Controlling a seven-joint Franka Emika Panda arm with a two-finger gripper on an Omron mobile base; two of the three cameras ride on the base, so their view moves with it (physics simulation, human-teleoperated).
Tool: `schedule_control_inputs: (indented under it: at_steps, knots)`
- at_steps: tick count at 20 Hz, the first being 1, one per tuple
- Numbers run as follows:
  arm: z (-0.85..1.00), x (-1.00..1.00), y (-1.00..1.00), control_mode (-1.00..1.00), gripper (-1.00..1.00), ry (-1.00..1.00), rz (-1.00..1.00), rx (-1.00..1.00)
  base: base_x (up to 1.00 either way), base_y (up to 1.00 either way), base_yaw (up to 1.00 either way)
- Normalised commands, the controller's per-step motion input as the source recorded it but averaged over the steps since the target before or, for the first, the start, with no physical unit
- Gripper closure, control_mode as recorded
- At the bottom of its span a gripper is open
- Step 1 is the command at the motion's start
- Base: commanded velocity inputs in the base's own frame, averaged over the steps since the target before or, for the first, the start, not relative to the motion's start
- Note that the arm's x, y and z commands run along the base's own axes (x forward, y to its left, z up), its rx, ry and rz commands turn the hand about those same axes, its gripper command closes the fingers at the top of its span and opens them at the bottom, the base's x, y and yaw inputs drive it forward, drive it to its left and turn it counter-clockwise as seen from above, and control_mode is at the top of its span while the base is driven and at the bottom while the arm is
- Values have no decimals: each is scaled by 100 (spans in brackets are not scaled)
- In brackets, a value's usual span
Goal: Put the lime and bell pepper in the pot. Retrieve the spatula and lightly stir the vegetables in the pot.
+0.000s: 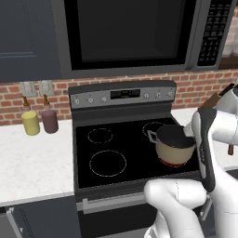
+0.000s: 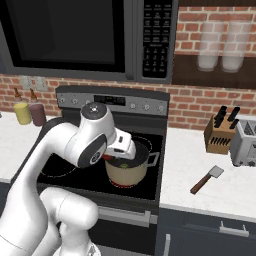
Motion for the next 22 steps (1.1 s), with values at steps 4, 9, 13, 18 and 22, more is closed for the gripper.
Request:
schedule_control_inputs:
  at_steps: [4, 9, 13, 18, 22]
  knots:
    - [-20, 60, 14, -100, 100, 7, -3, 0, 0, 0, 0]
    - [-33, 52, 0, -100, 100, 12, -3, 0, 0, 0, 0]
    - [-42, 52, 0, -100, 100, 14, -2, 0, 0, 0, 0]
    - [-41, 49, -1, -100, 100, 14, -1, 0, 0, 0, 0]
    - [-37, 39, -13, -100, 100, 13, -1, 0, 0, 0, 0]
